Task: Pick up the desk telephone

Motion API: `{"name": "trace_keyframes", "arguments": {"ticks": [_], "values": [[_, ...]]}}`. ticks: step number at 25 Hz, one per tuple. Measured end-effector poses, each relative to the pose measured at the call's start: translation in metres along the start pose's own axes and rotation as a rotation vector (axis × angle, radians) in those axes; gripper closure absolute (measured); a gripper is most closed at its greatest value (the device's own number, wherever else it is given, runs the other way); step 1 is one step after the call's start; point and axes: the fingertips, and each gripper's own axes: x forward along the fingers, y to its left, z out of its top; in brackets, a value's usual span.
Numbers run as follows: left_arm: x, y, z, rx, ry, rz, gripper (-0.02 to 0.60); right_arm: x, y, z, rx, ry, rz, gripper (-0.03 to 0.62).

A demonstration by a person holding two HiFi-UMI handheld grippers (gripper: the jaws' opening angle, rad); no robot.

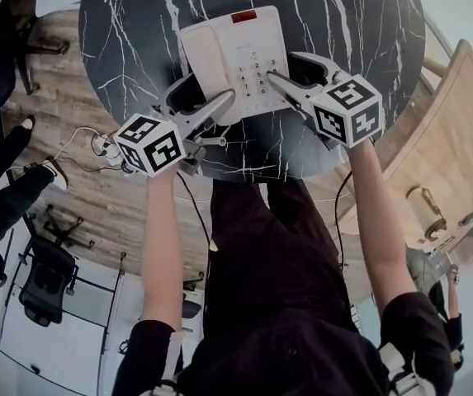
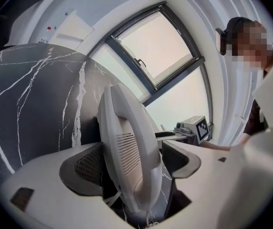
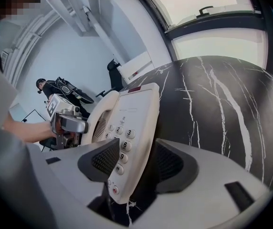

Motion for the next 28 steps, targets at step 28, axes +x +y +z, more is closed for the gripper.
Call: {"name": "trace_keyframes", "arguments": {"ticks": [28], "values": [[0.0056,0.0032,-0.0022,-0.031,0.068,-0.065,0.191,0.0081,-0.0002,-0.0008,0.081,0.02,0.209,0.358]]}}
